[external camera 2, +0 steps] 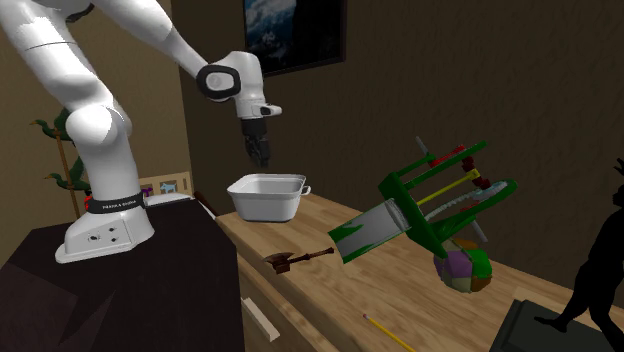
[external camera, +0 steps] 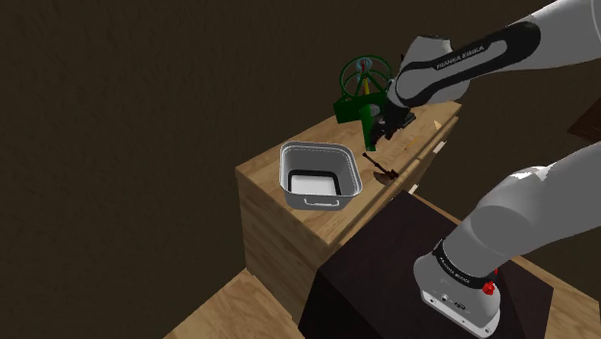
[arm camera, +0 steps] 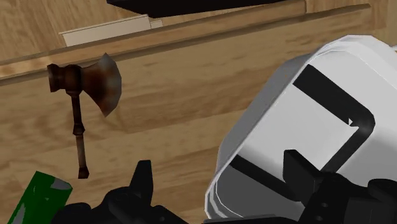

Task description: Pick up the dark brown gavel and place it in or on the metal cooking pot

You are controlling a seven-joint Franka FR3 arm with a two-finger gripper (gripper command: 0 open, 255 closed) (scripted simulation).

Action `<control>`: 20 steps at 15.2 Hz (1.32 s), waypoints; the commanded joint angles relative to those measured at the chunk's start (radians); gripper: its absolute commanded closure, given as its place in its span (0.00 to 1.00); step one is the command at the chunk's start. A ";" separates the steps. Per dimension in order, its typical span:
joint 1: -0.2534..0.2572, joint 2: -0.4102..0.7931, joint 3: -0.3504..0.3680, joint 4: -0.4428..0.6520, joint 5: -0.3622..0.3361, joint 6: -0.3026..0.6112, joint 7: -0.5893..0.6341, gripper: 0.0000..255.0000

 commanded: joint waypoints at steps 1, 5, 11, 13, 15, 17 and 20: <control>-0.007 0.078 -0.028 0.018 -0.001 0.068 -0.031 0.00; -0.011 0.239 -0.079 0.052 0.031 0.200 -0.101 0.00; -0.034 0.495 -0.110 0.147 0.195 0.362 -0.278 0.00; -0.067 0.579 -0.090 0.189 0.265 0.402 -0.346 0.00; -0.112 0.660 -0.059 0.237 0.324 0.436 -0.405 0.00; -0.163 0.737 -0.025 0.290 0.367 0.466 -0.452 0.00; -0.235 0.849 0.019 0.375 0.407 0.502 -0.503 0.00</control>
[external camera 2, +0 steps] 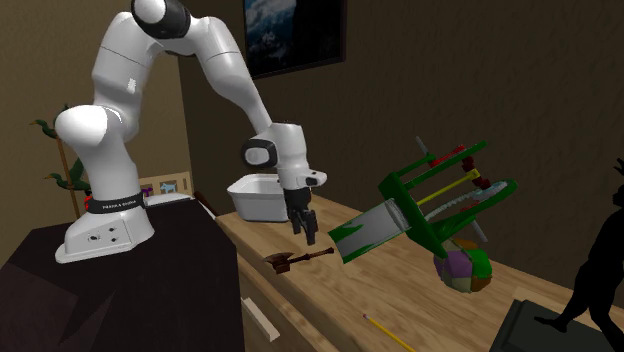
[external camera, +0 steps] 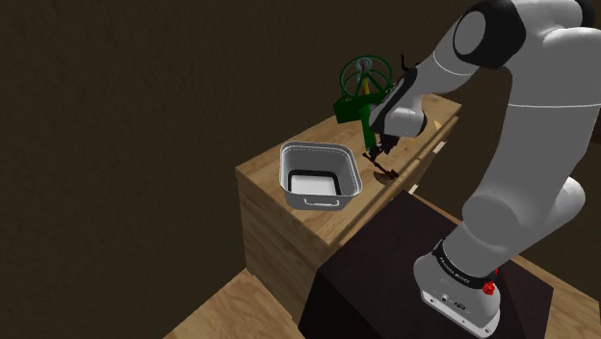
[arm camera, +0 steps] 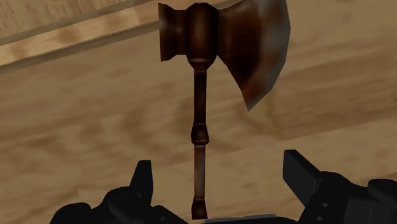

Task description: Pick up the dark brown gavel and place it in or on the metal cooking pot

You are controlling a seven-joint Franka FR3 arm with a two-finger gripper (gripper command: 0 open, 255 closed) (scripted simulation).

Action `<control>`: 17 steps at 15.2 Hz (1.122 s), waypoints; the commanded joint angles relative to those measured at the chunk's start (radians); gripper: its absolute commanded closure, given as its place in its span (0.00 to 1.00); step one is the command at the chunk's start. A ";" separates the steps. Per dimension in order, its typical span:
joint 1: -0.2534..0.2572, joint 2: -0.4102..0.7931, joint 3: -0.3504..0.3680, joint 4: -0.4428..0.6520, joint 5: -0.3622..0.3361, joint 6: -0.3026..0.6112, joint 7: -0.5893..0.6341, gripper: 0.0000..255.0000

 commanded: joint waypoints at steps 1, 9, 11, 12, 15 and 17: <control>-0.027 0.039 0.017 0.024 0.015 0.019 -0.019 0.00; -0.086 0.152 0.082 0.080 0.051 0.082 -0.052 0.00; -0.086 0.152 0.082 0.080 0.051 0.082 -0.051 0.00; -0.086 0.152 0.082 0.080 0.051 0.082 -0.051 0.00; -0.086 0.152 0.082 0.080 0.051 0.082 -0.051 0.00; -0.086 0.152 0.082 0.080 0.051 0.081 -0.051 1.00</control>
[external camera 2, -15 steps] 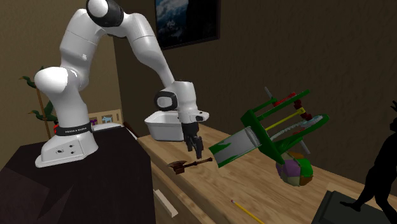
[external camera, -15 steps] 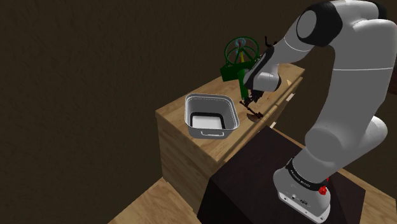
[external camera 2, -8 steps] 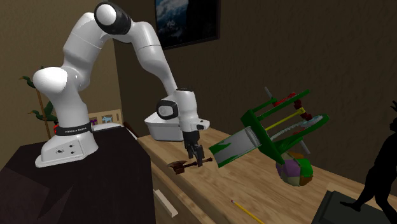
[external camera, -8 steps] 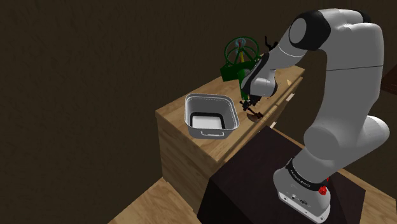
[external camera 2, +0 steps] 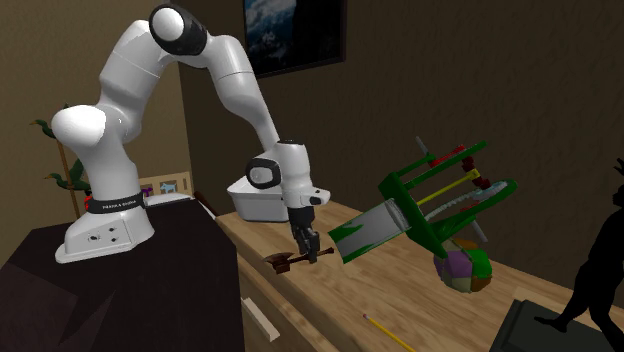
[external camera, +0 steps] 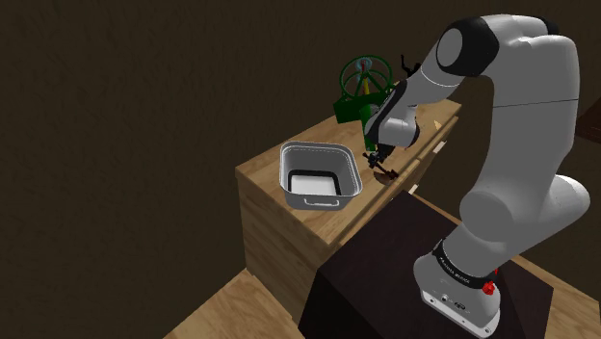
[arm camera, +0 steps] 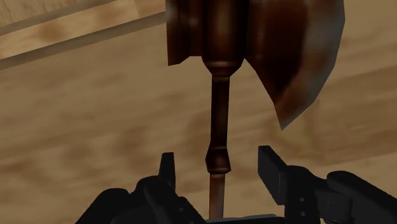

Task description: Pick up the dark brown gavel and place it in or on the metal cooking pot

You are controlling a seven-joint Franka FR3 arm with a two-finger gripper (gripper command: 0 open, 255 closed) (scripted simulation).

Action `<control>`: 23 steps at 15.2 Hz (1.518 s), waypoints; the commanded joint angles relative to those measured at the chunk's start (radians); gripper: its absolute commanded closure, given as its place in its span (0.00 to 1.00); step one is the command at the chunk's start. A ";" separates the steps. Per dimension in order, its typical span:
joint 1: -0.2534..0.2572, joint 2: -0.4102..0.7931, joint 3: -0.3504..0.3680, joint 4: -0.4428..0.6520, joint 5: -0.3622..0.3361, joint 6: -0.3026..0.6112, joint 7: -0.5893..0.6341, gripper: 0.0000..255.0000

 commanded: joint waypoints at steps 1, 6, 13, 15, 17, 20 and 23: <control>0.000 0.000 0.000 0.000 0.000 0.000 0.000 1.00; 0.003 -0.001 0.000 -0.002 0.000 0.001 0.002 1.00; 0.029 -0.055 -0.034 -0.021 -0.018 -0.038 0.015 1.00; 0.044 -0.083 -0.052 -0.030 -0.028 -0.058 0.024 1.00; 0.059 -0.110 -0.070 -0.038 -0.041 -0.078 0.034 1.00; 0.082 -0.150 -0.098 -0.049 -0.062 -0.109 0.050 1.00; 0.104 -0.190 -0.126 -0.058 -0.086 -0.140 0.068 1.00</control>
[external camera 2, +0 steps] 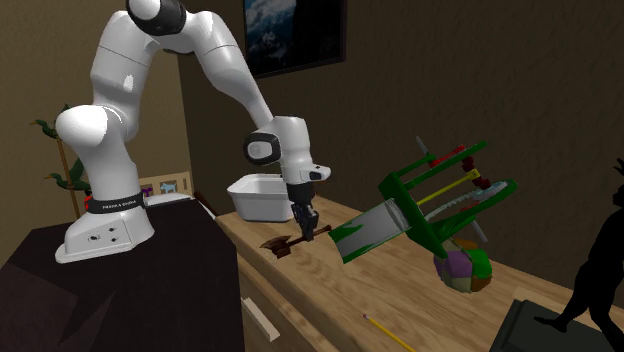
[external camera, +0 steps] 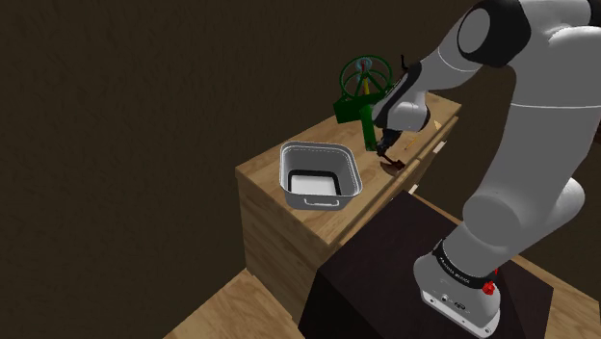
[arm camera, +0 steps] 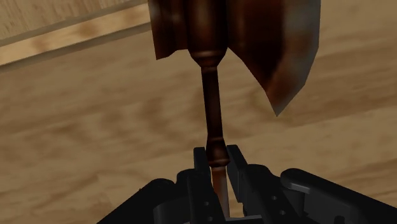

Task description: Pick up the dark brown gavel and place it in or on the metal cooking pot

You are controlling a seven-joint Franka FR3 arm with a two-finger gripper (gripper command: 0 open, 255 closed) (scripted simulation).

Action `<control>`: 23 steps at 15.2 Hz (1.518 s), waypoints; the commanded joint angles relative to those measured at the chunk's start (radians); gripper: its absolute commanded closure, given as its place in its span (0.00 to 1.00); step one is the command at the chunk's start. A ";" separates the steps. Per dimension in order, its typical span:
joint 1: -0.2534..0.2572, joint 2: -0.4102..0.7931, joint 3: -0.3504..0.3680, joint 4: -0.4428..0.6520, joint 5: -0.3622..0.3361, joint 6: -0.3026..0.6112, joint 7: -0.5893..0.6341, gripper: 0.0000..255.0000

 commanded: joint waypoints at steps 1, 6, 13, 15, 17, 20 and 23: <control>0.016 -0.026 -0.019 -0.004 -0.018 -0.023 0.014 1.00; 0.050 -0.091 -0.062 -0.013 -0.065 -0.078 0.049 1.00; 0.086 -0.180 -0.111 -0.016 -0.139 -0.159 0.100 1.00; 0.094 -0.205 -0.121 -0.014 -0.160 -0.183 0.114 1.00; 0.101 -0.229 -0.130 -0.012 -0.180 -0.208 0.128 1.00; 0.109 -0.264 -0.141 -0.006 -0.209 -0.246 0.148 1.00; 0.114 -0.298 -0.149 0.001 -0.236 -0.284 0.166 1.00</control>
